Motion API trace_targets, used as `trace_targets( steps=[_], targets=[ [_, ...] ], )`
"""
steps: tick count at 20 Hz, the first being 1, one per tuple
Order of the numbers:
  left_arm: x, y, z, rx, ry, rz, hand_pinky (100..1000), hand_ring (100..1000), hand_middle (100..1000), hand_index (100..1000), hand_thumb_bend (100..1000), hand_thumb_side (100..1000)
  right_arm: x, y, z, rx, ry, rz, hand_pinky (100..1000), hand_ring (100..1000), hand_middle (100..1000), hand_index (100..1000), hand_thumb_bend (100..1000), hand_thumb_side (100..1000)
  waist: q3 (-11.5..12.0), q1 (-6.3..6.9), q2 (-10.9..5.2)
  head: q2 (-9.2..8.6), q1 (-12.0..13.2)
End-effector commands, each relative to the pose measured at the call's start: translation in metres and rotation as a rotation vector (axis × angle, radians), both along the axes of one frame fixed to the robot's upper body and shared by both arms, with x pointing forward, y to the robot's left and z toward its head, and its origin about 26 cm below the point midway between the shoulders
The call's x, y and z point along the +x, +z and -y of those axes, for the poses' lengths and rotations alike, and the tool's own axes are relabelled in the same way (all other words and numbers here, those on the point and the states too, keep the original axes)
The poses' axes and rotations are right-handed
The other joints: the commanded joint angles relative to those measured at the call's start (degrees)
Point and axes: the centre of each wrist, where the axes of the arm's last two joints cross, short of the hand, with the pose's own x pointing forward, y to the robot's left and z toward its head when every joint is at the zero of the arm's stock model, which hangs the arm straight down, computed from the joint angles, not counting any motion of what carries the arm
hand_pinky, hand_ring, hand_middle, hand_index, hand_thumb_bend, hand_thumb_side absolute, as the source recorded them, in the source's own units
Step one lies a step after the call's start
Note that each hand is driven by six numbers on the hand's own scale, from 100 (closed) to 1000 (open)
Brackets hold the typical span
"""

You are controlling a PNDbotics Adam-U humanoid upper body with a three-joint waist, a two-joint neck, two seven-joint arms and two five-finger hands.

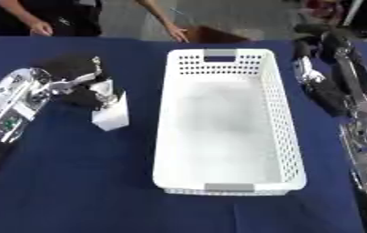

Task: Pick up objects on the table and place them in the box.

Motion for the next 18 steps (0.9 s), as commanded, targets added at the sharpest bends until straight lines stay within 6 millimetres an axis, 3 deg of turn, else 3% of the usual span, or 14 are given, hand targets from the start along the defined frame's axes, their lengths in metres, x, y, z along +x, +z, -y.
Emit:
trace_targets(
  steps=[1,7,18],
  targets=[
    [-0.007,0.043,-0.005,0.008,-0.043,0.032,100,100,100,227,100,869,-0.001,0.006,0.003,-0.016,0.000,0.014,626,761,797,858,100,676,0.13,0.33,-1.47,0.06,0.03],
    [-0.021,0.090,0.004,0.009,-0.101,0.062,100,100,100,228,100,866,-0.002,0.003,0.004,-0.023,-0.001,0.005,626,760,797,858,100,677,0.19,0.99,-1.93,0.39,-0.15],
    [-0.028,0.109,0.014,-0.018,-0.145,0.052,100,100,100,226,100,864,-0.002,0.003,0.004,-0.024,0.000,0.004,626,760,797,858,100,675,-0.01,1.10,-1.97,0.67,-0.25]
  ],
)
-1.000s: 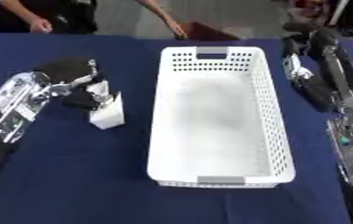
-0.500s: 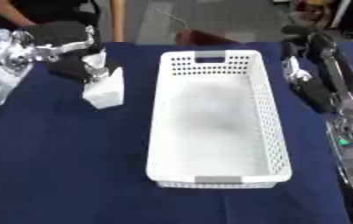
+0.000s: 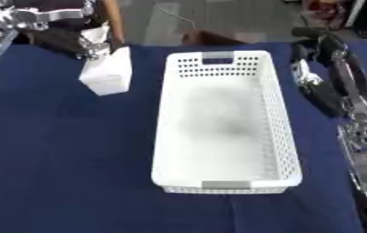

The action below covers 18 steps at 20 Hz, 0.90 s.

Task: Pick up objects on the table and place them in the box.

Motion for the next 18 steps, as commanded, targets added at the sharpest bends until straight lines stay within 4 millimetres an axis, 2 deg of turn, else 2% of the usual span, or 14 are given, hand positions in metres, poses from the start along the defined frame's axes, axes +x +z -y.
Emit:
trace_targets(
  steps=[1,8,13,14,15,18],
  targets=[
    [-0.006,0.019,-0.003,0.007,0.000,0.039,100,100,100,226,100,864,-0.001,0.008,0.004,-0.017,-0.001,0.022,626,760,796,858,100,676,-0.01,-0.11,-1.04,0.10,-0.20],
    [-0.007,0.021,0.000,-0.005,-0.011,0.045,100,100,100,225,100,864,-0.001,0.008,0.004,-0.016,-0.001,0.022,626,760,796,858,100,676,-0.02,-0.07,-0.96,0.06,-0.31],
    [-0.007,0.030,0.019,-0.020,-0.075,0.060,100,100,100,225,100,864,-0.001,0.008,0.003,-0.017,0.003,0.021,626,760,796,858,100,674,-0.20,-0.10,-1.11,0.17,-0.04],
    [-0.007,0.032,0.023,-0.022,-0.089,0.062,100,100,100,225,100,1000,-0.001,0.008,0.003,-0.018,0.003,0.020,626,760,796,858,100,686,-0.23,-0.10,-1.15,0.19,-0.02],
    [-0.008,0.035,0.028,-0.026,-0.109,0.068,100,100,100,225,100,863,-0.001,0.008,0.002,-0.018,0.004,0.019,626,760,796,858,100,674,-0.39,-0.09,-1.24,0.20,0.12],
    [-0.010,0.041,0.041,-0.033,-0.151,0.075,100,100,100,225,100,864,0.000,0.007,0.002,-0.020,0.006,0.017,626,760,796,858,100,672,-0.79,-0.07,-1.39,0.11,0.43]
  ],
)
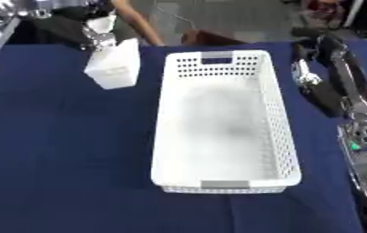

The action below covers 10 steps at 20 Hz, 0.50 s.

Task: Pick up objects on the table and place them in the box.

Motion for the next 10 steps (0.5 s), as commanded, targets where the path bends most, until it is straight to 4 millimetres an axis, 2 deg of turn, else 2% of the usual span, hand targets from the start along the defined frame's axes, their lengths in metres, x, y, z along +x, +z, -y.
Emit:
trace_targets(
  steps=[1,10],
  targets=[
    [-0.006,0.017,0.012,-0.003,-0.047,0.033,100,100,100,225,100,864,0.000,0.007,0.001,-0.017,0.006,0.020,626,760,796,858,100,672,-0.30,-0.08,-1.27,-0.03,0.55],
    [-0.003,0.016,0.037,0.000,-0.120,0.005,100,100,100,226,100,864,0.001,0.009,-0.003,-0.017,0.021,0.024,626,760,796,858,100,670,-1.34,-0.09,-1.44,-0.52,1.09]
  ],
)
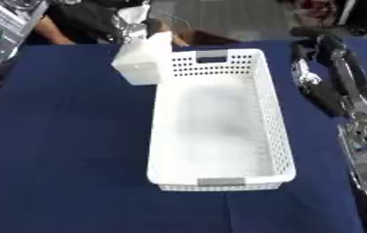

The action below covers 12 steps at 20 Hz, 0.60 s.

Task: Pick up objects on the table and place them in the box.

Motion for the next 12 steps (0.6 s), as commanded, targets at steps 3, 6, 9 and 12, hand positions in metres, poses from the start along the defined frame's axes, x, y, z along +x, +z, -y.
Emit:
trace_targets(
  steps=[3,6,9,12],
  targets=[
    [0.001,0.005,0.009,0.005,-0.022,0.014,100,100,100,228,100,865,0.000,0.011,-0.002,-0.009,0.014,0.032,626,760,796,858,100,670,-0.36,-0.28,-1.01,-1.18,0.67],
    [0.003,-0.002,0.016,0.007,-0.030,0.018,100,100,100,228,100,864,0.000,0.011,-0.002,-0.007,0.014,0.032,626,759,796,858,100,671,-0.51,-0.44,-0.86,-2.03,0.54],
    [0.004,-0.009,0.024,0.024,-0.046,0.032,100,100,100,232,100,864,0.000,0.012,-0.003,-0.003,0.018,0.035,626,760,796,858,100,671,-0.67,-0.61,-0.68,-3.12,0.77],
    [0.006,-0.019,0.030,0.047,-0.047,0.039,100,100,100,234,100,862,0.001,0.012,-0.003,-0.002,0.019,0.036,627,760,796,859,100,671,-0.81,-0.77,-0.55,-3.87,0.97]
  ],
)
